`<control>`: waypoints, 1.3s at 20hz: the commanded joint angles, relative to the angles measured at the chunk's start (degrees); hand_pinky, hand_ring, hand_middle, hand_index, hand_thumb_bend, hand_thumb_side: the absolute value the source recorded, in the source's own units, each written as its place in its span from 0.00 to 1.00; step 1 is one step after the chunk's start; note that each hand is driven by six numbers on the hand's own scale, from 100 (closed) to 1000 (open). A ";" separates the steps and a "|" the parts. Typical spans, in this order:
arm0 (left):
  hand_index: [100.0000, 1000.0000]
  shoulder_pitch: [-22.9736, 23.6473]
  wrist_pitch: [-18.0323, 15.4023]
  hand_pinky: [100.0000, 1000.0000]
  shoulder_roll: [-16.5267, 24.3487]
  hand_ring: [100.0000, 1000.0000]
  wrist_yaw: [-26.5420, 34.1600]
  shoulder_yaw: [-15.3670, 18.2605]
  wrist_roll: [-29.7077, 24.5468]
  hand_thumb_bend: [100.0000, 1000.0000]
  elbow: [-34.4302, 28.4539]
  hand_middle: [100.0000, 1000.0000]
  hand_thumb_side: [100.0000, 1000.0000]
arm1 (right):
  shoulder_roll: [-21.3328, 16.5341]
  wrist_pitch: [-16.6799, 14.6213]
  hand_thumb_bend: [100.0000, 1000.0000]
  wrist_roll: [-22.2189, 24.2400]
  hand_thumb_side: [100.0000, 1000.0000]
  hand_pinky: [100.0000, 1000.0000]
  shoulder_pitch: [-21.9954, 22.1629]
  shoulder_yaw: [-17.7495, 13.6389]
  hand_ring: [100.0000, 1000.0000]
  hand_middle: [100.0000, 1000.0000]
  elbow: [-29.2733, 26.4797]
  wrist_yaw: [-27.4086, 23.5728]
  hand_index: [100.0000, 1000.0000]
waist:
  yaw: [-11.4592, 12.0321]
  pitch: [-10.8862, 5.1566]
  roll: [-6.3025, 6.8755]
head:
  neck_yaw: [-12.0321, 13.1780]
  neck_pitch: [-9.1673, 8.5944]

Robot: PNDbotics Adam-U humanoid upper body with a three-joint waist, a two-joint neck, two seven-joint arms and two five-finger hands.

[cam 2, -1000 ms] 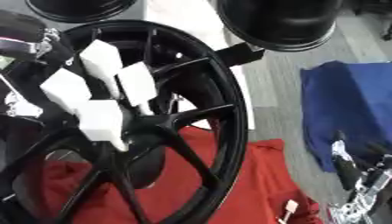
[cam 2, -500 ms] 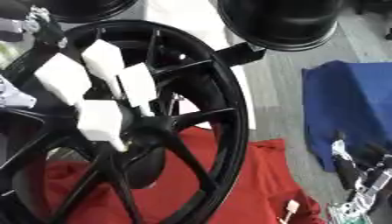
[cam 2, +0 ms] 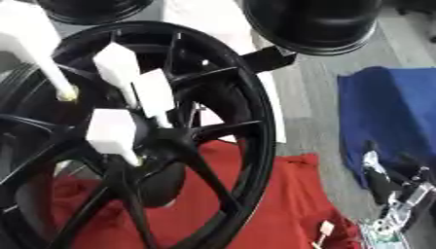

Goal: Pull the pin out of the wheel hub.

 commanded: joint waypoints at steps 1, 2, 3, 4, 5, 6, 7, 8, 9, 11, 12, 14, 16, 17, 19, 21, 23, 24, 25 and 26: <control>0.41 0.46 2.19 0.31 4.44 0.20 -1.08 5.39 2.83 0.00 3.78 0.21 0.15 | -1.99 -0.43 0.60 -0.48 0.20 0.47 0.24 -0.81 0.54 0.43 -0.31 -0.54 0.56 | 0.24 -2.06 0.21 | 0.37 0.28; 0.41 1.18 2.68 0.30 5.06 0.20 -1.53 6.78 3.68 0.00 5.16 0.21 0.15 | -2.10 -0.43 0.60 -0.48 0.20 0.47 0.30 -0.89 0.54 0.43 -0.18 -0.57 0.56 | 0.38 -2.27 0.27 | 0.71 0.37; 0.41 1.92 3.16 0.30 5.61 0.20 -2.12 8.13 4.52 0.00 6.51 0.21 0.15 | -2.23 -0.46 0.60 -0.48 0.20 0.47 0.36 -0.96 0.54 0.44 -0.07 -0.63 0.56 | 0.51 -2.49 0.33 | 0.99 0.45; 0.41 2.65 3.46 0.30 6.11 0.20 -2.81 9.48 5.35 0.00 7.86 0.21 0.15 | -2.35 -0.49 0.60 -0.48 0.20 0.47 0.41 -1.02 0.54 0.43 0.05 -0.69 0.56 | 0.60 -2.70 0.38 | 1.18 0.51; 0.41 3.48 3.59 0.30 6.61 0.20 -3.64 10.93 6.24 0.00 9.31 0.21 0.15 | -2.49 -0.54 0.61 -0.48 0.20 0.47 0.44 -1.07 0.54 0.43 0.18 -0.77 0.56 | 0.69 -2.90 0.42 | 1.25 0.60; 0.42 4.30 3.61 0.30 7.08 0.20 -4.45 12.31 7.09 0.00 10.65 0.21 0.14 | -2.60 -0.58 0.61 -0.48 0.20 0.47 0.49 -1.12 0.54 0.43 0.30 -0.87 0.56 | 0.77 -3.09 0.43 | 1.21 0.74; 0.42 5.23 3.64 0.30 7.60 0.21 -5.28 13.69 7.93 0.00 11.88 0.21 0.14 | -2.72 -0.63 0.61 -0.48 0.20 0.47 0.53 -1.17 0.54 0.43 0.43 -0.97 0.56 | 0.88 -3.26 0.44 | 1.12 0.89; 0.43 6.26 3.63 0.30 8.06 0.21 -6.09 15.01 8.75 0.00 12.81 0.22 0.14 | -2.83 -0.68 0.61 -0.48 0.20 0.47 0.55 -1.22 0.54 0.43 0.55 -1.07 0.56 | 0.97 -3.39 0.44 | 1.04 0.95; 0.43 7.48 3.52 0.31 8.43 0.21 -6.94 16.39 9.60 0.00 13.42 0.22 0.14 | -2.91 -0.74 0.61 -0.48 0.20 0.47 0.54 -1.24 0.54 0.43 0.68 -1.18 0.56 | 1.01 -3.48 0.42 | 0.99 0.94; 0.46 10.21 2.86 0.33 8.61 0.23 -8.71 19.27 11.37 0.00 14.12 0.24 0.13 | -2.98 -0.88 0.61 -0.48 0.20 0.47 0.46 -1.24 0.54 0.43 0.89 -1.39 0.56 | 1.01 -3.56 0.33 | 0.83 0.83; 0.49 11.61 2.36 0.36 8.46 0.26 -9.58 20.69 12.24 0.01 14.47 0.27 0.13 | -2.99 -0.94 0.61 -0.48 0.20 0.47 0.37 -1.22 0.53 0.43 0.98 -1.49 0.56 | 0.96 -3.57 0.28 | 0.82 0.77; 0.65 14.26 1.11 0.54 7.76 0.43 -11.14 22.90 13.89 0.13 15.31 0.44 0.12 | -3.00 -1.06 0.61 -0.48 0.20 0.47 0.19 -1.19 0.53 0.43 1.11 -1.69 0.56 | 0.83 -3.55 0.18 | 0.77 0.56; 0.85 16.89 -0.35 0.78 7.17 0.72 -12.55 22.94 15.46 0.32 16.03 0.72 0.39 | -2.98 -1.15 0.61 -0.48 0.20 0.46 0.05 -1.16 0.53 0.43 1.23 -1.89 0.56 | 0.70 -3.49 0.09 | 0.62 0.32; 0.88 18.25 -1.16 0.81 7.05 0.75 -13.13 22.83 16.21 0.40 16.10 0.76 0.53 | -2.97 -1.17 0.61 -0.48 0.20 0.46 0.04 -1.12 0.53 0.43 1.28 -1.96 0.56 | 0.63 -3.49 0.06 | 0.53 0.24; 0.92 20.85 -2.69 0.84 7.02 0.79 -13.78 23.33 17.69 0.53 15.71 0.80 0.80 | -2.97 -1.19 0.61 -0.48 0.20 0.46 0.06 -0.95 0.53 0.43 1.36 -2.00 0.56 | 0.49 -3.54 0.02 | 0.49 0.21; 0.92 22.39 -3.34 0.81 6.96 0.77 -13.26 24.46 19.35 0.44 15.33 0.79 0.93 | -2.97 -1.19 0.61 -0.48 0.20 0.46 0.09 -0.80 0.53 0.43 1.38 -1.98 0.56 | 0.45 -3.62 -0.01 | 0.63 0.24; 0.80 22.58 -2.48 0.70 6.66 0.66 -12.16 26.44 21.00 0.07 14.96 0.67 0.90 | -2.92 -1.20 0.61 -0.48 0.20 0.46 0.14 -0.81 0.53 0.43 1.40 -2.04 0.56 | 0.63 -3.67 -0.07 | 0.66 0.17; 0.73 22.35 -1.74 0.64 6.12 0.59 -11.42 27.73 21.87 0.00 14.42 0.59 0.76 | -2.88 -1.21 0.61 -0.48 0.20 0.46 0.16 -0.84 0.53 0.43 1.43 -2.10 0.56 | 0.73 -3.67 -0.11 | 0.65 0.10; 0.71 22.24 -0.95 0.61 5.31 0.57 -10.63 29.06 22.72 0.00 13.52 0.56 0.73 | -2.84 -1.23 0.61 -0.48 0.20 0.46 0.13 -0.84 0.53 0.43 1.45 -2.16 0.56 | 0.74 -3.67 -0.16 | 0.71 0.01; 0.69 22.31 -0.28 0.58 4.23 0.53 -9.81 30.30 23.57 0.00 12.37 0.51 0.71 | -2.79 -1.26 0.61 -0.48 0.20 0.46 0.07 -0.81 0.53 0.43 1.46 -2.21 0.56 | 0.67 -3.67 -0.22 | 0.81 -0.06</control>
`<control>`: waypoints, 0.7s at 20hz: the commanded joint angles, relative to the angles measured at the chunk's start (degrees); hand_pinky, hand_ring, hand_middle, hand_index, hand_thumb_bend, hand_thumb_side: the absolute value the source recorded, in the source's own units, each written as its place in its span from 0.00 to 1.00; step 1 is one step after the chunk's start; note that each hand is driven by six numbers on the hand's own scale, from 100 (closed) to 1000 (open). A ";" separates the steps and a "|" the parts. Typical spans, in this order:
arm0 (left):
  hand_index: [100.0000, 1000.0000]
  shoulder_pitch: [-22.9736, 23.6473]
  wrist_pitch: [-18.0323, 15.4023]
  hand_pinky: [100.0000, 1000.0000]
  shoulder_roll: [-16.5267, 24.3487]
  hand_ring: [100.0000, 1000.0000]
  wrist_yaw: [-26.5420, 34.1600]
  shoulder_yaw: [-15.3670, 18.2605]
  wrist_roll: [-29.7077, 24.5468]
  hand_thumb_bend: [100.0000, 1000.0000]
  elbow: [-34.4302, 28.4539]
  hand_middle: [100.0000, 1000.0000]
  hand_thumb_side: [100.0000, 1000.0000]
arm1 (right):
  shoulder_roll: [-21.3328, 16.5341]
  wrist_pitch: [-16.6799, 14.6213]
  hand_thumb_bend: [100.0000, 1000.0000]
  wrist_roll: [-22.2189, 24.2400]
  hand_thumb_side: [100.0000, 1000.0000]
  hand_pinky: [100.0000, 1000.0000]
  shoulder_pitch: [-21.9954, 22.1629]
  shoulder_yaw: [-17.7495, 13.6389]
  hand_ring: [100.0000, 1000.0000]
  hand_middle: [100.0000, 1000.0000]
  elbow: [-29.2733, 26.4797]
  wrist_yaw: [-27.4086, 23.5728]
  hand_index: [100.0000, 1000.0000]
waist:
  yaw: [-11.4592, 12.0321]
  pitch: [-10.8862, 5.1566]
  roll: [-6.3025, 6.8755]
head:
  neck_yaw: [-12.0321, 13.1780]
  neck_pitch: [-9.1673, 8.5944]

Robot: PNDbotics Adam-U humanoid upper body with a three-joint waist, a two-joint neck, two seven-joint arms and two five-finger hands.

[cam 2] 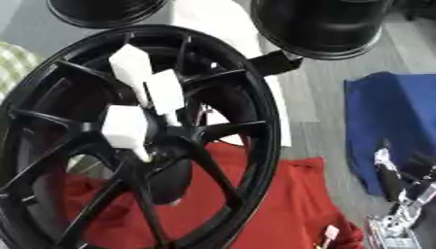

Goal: Pull the pin out of the wheel hub.

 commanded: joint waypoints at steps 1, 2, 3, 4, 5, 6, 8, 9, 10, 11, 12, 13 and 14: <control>0.67 -0.55 1.64 0.55 -1.14 0.51 2.57 4.38 2.89 0.00 -3.86 0.49 0.71 | -1.32 -0.65 0.61 -0.35 0.20 0.46 -0.36 0.00 0.53 0.43 -0.28 -0.30 0.56 | -0.13 -1.65 0.03 | 0.30 -0.73; 0.66 -0.11 2.16 0.53 -2.53 0.48 3.46 5.36 3.79 0.00 -5.26 0.47 0.70 | -1.21 -0.66 0.61 -0.35 0.20 0.46 -0.42 0.11 0.53 0.43 -0.27 -0.35 0.56 | -0.26 -1.65 -0.11 | 0.49 -0.83; 0.65 0.45 2.81 0.52 -3.87 0.47 4.30 6.30 4.64 0.00 -6.61 0.45 0.70 | -1.08 -0.64 0.61 -0.35 0.20 0.46 -0.49 0.28 0.53 0.43 -0.25 -0.39 0.56 | -0.43 -1.65 -0.28 | 0.76 -0.96; 0.64 1.28 3.56 0.51 -5.23 0.46 5.15 7.39 5.48 0.00 -7.87 0.44 0.72 | -0.88 -0.63 0.61 -0.35 0.20 0.46 -0.63 0.51 0.53 0.43 -0.25 -0.44 0.56 | -0.71 -1.64 -0.53 | 1.18 -1.19; 0.63 2.36 4.37 0.49 -6.61 0.45 6.00 8.63 6.34 0.00 -8.80 0.43 0.75 | -0.63 -0.61 0.61 -0.35 0.20 0.46 -0.81 0.77 0.53 0.43 -0.26 -0.51 0.56 | -1.06 -1.62 -0.85 | 1.58 -1.42; 0.63 3.42 5.13 0.49 -7.88 0.45 6.79 9.84 7.12 0.00 -9.03 0.43 0.77 | -0.38 -0.59 0.61 -0.35 0.20 0.46 -0.96 0.99 0.53 0.43 -0.28 -0.58 0.56 | -1.37 -1.58 -1.13 | 1.91 -1.63; 0.63 5.71 6.63 0.49 -10.34 0.45 8.30 12.16 8.64 0.00 -7.78 0.43 0.86 | 0.15 -0.53 0.61 -0.32 0.20 0.46 -1.26 1.44 0.53 0.43 -0.31 -0.69 0.56 | -1.95 -1.42 -1.79 | 2.66 -2.15; 0.63 7.02 7.45 0.49 -11.67 0.45 9.12 12.96 9.46 0.02 -6.63 0.43 0.89 | 0.38 -0.50 0.61 -0.26 0.20 0.46 -1.38 1.64 0.53 0.43 -0.35 -0.73 0.56 | -2.20 -1.34 -2.08 | 2.93 -2.38; 0.63 8.40 8.30 0.50 -13.06 0.45 9.98 13.43 10.31 0.03 -5.34 0.43 0.92 | 0.59 -0.47 0.61 -0.20 0.20 0.46 -1.46 1.78 0.53 0.43 -0.39 -0.76 0.56 | -2.37 -1.28 -2.33 | 3.13 -2.55; 0.63 9.65 9.13 0.50 -14.41 0.45 10.81 13.66 11.14 0.04 -4.13 0.43 0.94 | 0.74 -0.45 0.61 -0.15 0.20 0.46 -1.50 1.87 0.53 0.43 -0.42 -0.79 0.56 | -2.48 -1.27 -2.52 | 3.29 -2.64; 0.63 10.71 9.77 0.50 -15.78 0.45 11.65 13.65 11.98 0.05 -2.96 0.43 0.95 | 0.88 -0.43 0.61 -0.08 0.20 0.46 -1.54 1.96 0.53 0.43 -0.45 -0.83 0.56 | -2.61 -1.26 -2.70 | 3.54 -2.68; 0.64 11.47 9.80 0.50 -17.12 0.46 12.47 13.50 12.81 0.06 -1.79 0.44 0.96 | 0.99 -0.43 0.61 -0.02 0.20 0.46 -1.58 2.03 0.53 0.43 -0.48 -0.86 0.56 | -2.70 -1.25 -2.83 | 3.71 -2.79; 0.64 12.07 9.43 0.51 -18.43 0.46 13.28 13.34 13.62 0.06 -0.58 0.44 0.96 | 1.08 -0.42 0.61 0.04 0.20 0.46 -1.62 2.08 0.53 0.43 -0.49 -0.90 0.56 | -2.76 -1.23 -2.94 | 3.83 -2.93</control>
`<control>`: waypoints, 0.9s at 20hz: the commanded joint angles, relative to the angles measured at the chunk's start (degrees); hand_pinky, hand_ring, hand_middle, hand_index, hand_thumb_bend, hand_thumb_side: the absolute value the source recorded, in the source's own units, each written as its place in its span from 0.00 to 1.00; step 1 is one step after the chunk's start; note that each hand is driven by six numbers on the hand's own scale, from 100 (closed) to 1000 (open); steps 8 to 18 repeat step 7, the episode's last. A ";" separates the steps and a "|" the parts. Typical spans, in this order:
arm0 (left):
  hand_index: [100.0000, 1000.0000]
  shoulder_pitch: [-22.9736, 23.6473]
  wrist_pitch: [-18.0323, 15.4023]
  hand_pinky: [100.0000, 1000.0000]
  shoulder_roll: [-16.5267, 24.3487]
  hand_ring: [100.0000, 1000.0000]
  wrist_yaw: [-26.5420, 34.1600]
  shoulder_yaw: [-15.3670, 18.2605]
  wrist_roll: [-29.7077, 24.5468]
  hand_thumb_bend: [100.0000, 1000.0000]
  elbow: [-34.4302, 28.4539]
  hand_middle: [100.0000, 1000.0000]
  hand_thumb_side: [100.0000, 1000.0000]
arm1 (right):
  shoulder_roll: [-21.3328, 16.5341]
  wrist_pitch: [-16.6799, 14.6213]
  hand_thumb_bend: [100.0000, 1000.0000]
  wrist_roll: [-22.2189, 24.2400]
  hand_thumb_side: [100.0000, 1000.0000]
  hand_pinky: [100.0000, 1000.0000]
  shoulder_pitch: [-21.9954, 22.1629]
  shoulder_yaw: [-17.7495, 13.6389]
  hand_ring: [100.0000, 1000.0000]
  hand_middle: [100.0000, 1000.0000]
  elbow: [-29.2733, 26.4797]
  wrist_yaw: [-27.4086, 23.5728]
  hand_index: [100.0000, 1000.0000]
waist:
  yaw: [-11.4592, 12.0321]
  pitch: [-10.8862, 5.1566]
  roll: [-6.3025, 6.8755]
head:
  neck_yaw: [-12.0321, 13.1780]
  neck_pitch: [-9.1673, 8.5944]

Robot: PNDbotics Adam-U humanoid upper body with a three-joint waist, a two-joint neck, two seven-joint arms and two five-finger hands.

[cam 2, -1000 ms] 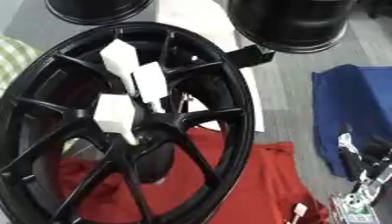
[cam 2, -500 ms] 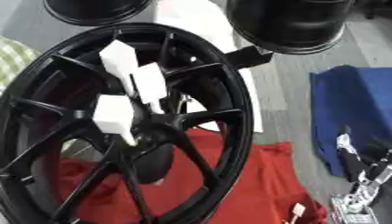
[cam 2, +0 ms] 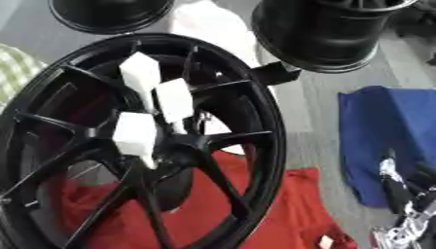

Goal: Pull the pin out of the wheel hub.

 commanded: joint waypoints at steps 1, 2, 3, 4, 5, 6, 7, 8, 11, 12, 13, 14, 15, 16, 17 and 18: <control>0.64 0.66 -0.39 0.51 -2.50 0.46 2.73 0.57 2.76 0.06 2.78 0.44 0.96 | -0.53 -0.31 0.61 -0.04 0.20 0.46 -0.34 0.04 0.53 0.43 -0.51 -0.40 0.56 | -0.14 -1.14 0.20 | 0.53 -1.17; 0.65 1.04 -1.10 0.51 -3.83 0.47 3.54 0.21 3.57 0.06 3.49 0.44 0.97 | -0.51 -0.31 0.60 -0.03 0.20 0.46 -0.36 0.05 0.53 0.43 -0.50 -0.46 0.56 | -0.14 -1.11 0.18 | 0.48 -1.32; 0.65 1.38 -1.88 0.51 -5.18 0.47 4.37 -0.38 4.40 0.05 3.71 0.45 0.96 | -0.54 -0.33 0.61 -0.02 0.20 0.46 -0.35 0.05 0.53 0.43 -0.49 -0.49 0.56 | -0.06 -1.10 0.20 | 0.30 -1.41; 0.65 1.64 -2.67 0.51 -6.50 0.47 5.18 -0.93 5.22 0.05 3.58 0.45 0.96 | -0.60 -0.34 0.60 -0.01 0.20 0.46 -0.29 0.03 0.53 0.43 -0.48 -0.49 0.56 | 0.08 -1.09 0.25 | 0.12 -1.42; 0.65 1.88 -3.48 0.51 -7.84 0.47 6.01 -1.37 6.04 0.05 3.30 0.45 0.96 | -0.67 -0.34 0.60 0.02 0.20 0.46 -0.23 0.02 0.53 0.43 -0.47 -0.47 0.56 | 0.23 -1.09 0.28 | -0.05 -1.44; 0.65 2.16 -4.33 0.51 -9.23 0.47 6.87 -1.83 6.90 0.05 2.97 0.45 0.96 | -0.74 -0.34 0.60 0.04 0.20 0.46 -0.17 0.00 0.53 0.43 -0.47 -0.45 0.56 | 0.38 -1.09 0.31 | -0.25 -1.43; 0.65 2.50 -5.18 0.51 -10.62 0.47 7.72 -2.37 7.75 0.05 2.71 0.45 0.96 | -0.82 -0.33 0.60 0.06 0.20 0.46 -0.12 -0.03 0.53 0.43 -0.45 -0.44 0.56 | 0.51 -1.10 0.37 | -0.40 -1.35; 0.65 2.50 -5.18 0.51 -10.62 0.47 7.72 -2.37 7.75 0.05 2.71 0.45 0.96 | -0.82 -0.33 0.60 0.06 0.20 0.46 -0.12 -0.03 0.53 0.43 -0.45 -0.44 0.56 | 0.51 -1.10 0.37 | -0.40 -1.35; 0.65 2.50 -5.18 0.51 -10.62 0.47 7.72 -2.37 7.75 0.05 2.71 0.45 0.96 | -0.82 -0.33 0.60 0.06 0.20 0.46 -0.12 -0.03 0.53 0.43 -0.45 -0.44 0.56 | 0.51 -1.10 0.37 | -0.40 -1.35; 0.65 2.50 -5.18 0.51 -10.62 0.47 7.72 -2.37 7.75 0.05 2.71 0.45 0.96 | -0.82 -0.33 0.60 0.06 0.20 0.46 -0.12 -0.03 0.53 0.43 -0.45 -0.44 0.56 | 0.51 -1.10 0.37 | -0.40 -1.35; 0.65 2.50 -5.18 0.51 -10.62 0.47 7.72 -2.37 7.75 0.05 2.71 0.45 0.96 | -0.82 -0.33 0.60 0.06 0.20 0.46 -0.12 -0.03 0.53 0.43 -0.45 -0.44 0.56 | 0.51 -1.10 0.37 | -0.40 -1.35; 0.65 2.50 -5.18 0.51 -10.62 0.47 7.72 -2.37 7.75 0.05 2.71 0.45 0.96 | -0.82 -0.33 0.60 0.06 0.20 0.46 -0.12 -0.03 0.53 0.43 -0.45 -0.44 0.56 | 0.51 -1.10 0.37 | -0.40 -1.35; 0.65 2.50 -5.18 0.51 -10.62 0.47 7.72 -2.37 7.75 0.05 2.71 0.45 0.96 | -0.82 -0.33 0.60 0.06 0.20 0.46 -0.12 -0.03 0.53 0.43 -0.45 -0.44 0.56 | 0.51 -1.10 0.37 | -0.40 -1.35; 0.65 2.50 -5.18 0.51 -10.62 0.47 7.72 -2.37 7.75 0.05 2.71 0.45 0.96 | -0.82 -0.33 0.60 0.06 0.20 0.46 -0.12 -0.03 0.53 0.43 -0.45 -0.44 0.56 | 0.51 -1.10 0.37 | -0.40 -1.35; 0.65 2.50 -5.18 0.51 -10.62 0.47 7.72 -2.37 7.75 0.05 2.71 0.45 0.96 | -0.82 -0.33 0.60 0.06 0.20 0.46 -0.12 -0.03 0.53 0.43 -0.45 -0.44 0.56 | 0.51 -1.10 0.37 | -0.40 -1.35; 0.65 2.50 -5.18 0.51 -10.62 0.47 7.72 -2.37 7.75 0.05 2.71 0.45 0.96 | -0.82 -0.33 0.60 0.06 0.20 0.46 -0.12 -0.03 0.53 0.43 -0.45 -0.44 0.56 | 0.51 -1.10 0.37 | -0.40 -1.35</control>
